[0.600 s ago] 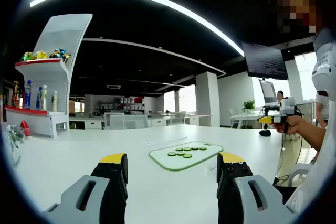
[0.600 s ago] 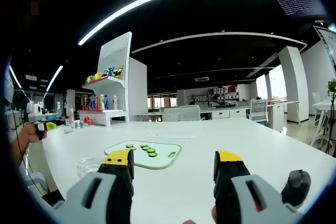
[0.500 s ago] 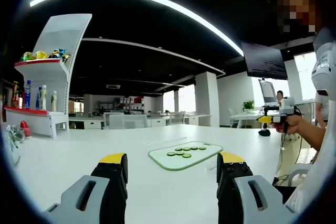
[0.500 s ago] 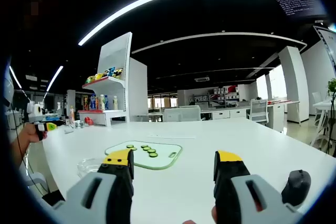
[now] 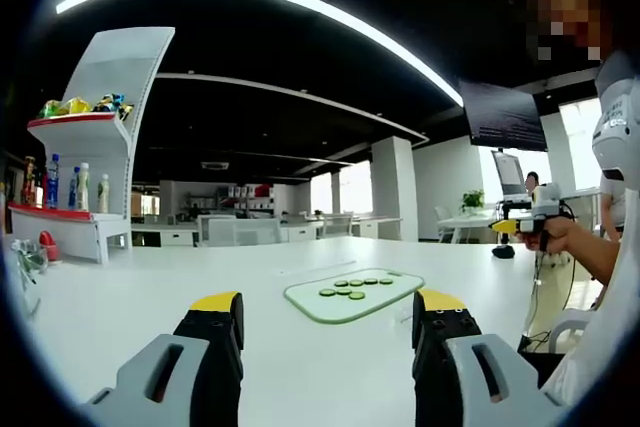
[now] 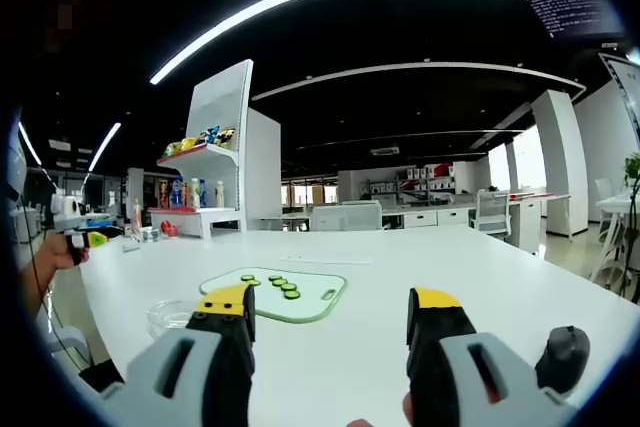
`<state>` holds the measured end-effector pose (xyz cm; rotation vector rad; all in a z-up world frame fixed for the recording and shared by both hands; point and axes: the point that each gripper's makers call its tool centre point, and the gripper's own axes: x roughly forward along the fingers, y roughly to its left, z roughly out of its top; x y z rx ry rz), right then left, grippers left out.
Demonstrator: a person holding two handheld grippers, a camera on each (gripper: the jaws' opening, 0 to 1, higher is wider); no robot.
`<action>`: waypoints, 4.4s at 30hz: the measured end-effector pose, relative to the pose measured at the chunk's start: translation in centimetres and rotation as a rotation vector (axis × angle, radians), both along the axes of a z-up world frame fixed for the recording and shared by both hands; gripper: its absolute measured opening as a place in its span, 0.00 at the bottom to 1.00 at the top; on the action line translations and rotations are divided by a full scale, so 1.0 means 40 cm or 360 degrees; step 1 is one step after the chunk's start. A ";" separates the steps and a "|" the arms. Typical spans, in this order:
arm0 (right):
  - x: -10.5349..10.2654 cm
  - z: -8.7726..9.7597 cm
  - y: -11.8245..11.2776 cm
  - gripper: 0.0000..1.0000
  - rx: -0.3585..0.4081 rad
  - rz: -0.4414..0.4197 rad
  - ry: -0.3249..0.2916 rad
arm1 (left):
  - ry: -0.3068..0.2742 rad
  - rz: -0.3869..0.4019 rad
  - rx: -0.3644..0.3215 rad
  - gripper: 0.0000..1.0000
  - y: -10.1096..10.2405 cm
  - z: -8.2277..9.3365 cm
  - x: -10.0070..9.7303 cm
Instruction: Open the petri dish lid, add cucumber slices into the petri dish, and close the lid
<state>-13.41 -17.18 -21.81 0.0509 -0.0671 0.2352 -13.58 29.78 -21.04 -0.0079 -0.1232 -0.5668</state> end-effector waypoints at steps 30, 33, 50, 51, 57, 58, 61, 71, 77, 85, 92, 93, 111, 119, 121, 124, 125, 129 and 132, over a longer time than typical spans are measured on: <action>-0.015 0.018 -0.003 0.63 0.0012 0.0033 -0.0001 | 0.0013 -0.0069 0.0022 0.69 -0.021 0.004 -0.009; -0.018 0.020 -0.004 0.63 0.0023 0.0037 0.0003 | 0.0015 -0.0074 0.0024 0.69 -0.020 0.011 -0.011; 0.002 0.041 0.002 0.64 0.0001 0.0074 -0.0014 | 0.0016 -0.0079 0.0037 0.69 0.004 0.035 0.002; 0.003 0.041 0.002 0.64 0.0000 0.0074 -0.0013 | 0.0015 -0.0077 0.0039 0.69 0.005 0.036 0.003; 0.002 0.038 0.008 0.64 -0.0013 0.0082 -0.0005 | 0.0033 -0.0081 0.0055 0.69 0.006 0.030 0.001; 0.001 0.036 0.009 0.64 -0.0020 0.0083 -0.0001 | 0.0049 -0.0079 0.0057 0.69 0.008 0.026 0.002; 0.000 0.028 0.007 0.64 -0.0037 0.0081 0.0027 | 0.0061 -0.0074 0.0076 0.69 0.013 0.021 0.003; 0.000 0.036 0.011 0.65 -0.0060 0.0092 0.0027 | 0.0055 -0.0095 0.0086 0.70 0.014 0.023 0.001; -0.006 0.046 0.022 0.65 -0.0127 0.0119 0.0028 | 0.0054 -0.0119 0.0103 0.71 0.005 0.025 0.006; -0.011 0.058 0.047 0.65 -0.0067 0.0222 0.0015 | 0.0055 -0.0212 0.0136 0.73 -0.019 0.024 0.008; -0.013 0.052 0.072 0.65 -0.0139 0.0282 0.0049 | 0.0035 -0.0331 0.0149 0.73 -0.045 0.032 -0.003; -0.013 0.051 0.075 0.66 -0.0143 0.0291 0.0054 | 0.0035 -0.0338 0.0157 0.73 -0.046 0.031 -0.002; -0.013 0.038 0.168 0.67 -0.0129 0.0493 0.0027 | 0.0070 -0.0642 0.0212 0.75 -0.115 -0.005 0.000; -0.010 0.014 0.220 0.70 -0.0186 0.0599 0.0054 | 0.0077 -0.0680 0.0228 0.76 -0.130 -0.016 0.001; -0.009 0.013 0.224 0.70 -0.0185 0.0610 0.0052 | 0.0076 -0.0683 0.0223 0.75 -0.130 -0.018 0.001; -0.007 0.012 0.238 0.70 -0.0182 0.0646 0.0049 | 0.0087 -0.0688 0.0225 0.75 -0.134 -0.026 0.001; -0.007 0.011 0.244 0.70 -0.0189 0.0666 0.0050 | 0.0090 -0.0691 0.0233 0.75 -0.135 -0.030 0.001; -0.007 0.000 0.273 0.71 -0.0212 0.0766 0.0058 | 0.0096 -0.0706 0.0235 0.75 -0.140 -0.036 0.002; -0.007 -0.008 0.293 0.71 -0.0237 0.0843 0.0064 | 0.0100 -0.0716 0.0245 0.75 -0.144 -0.042 0.005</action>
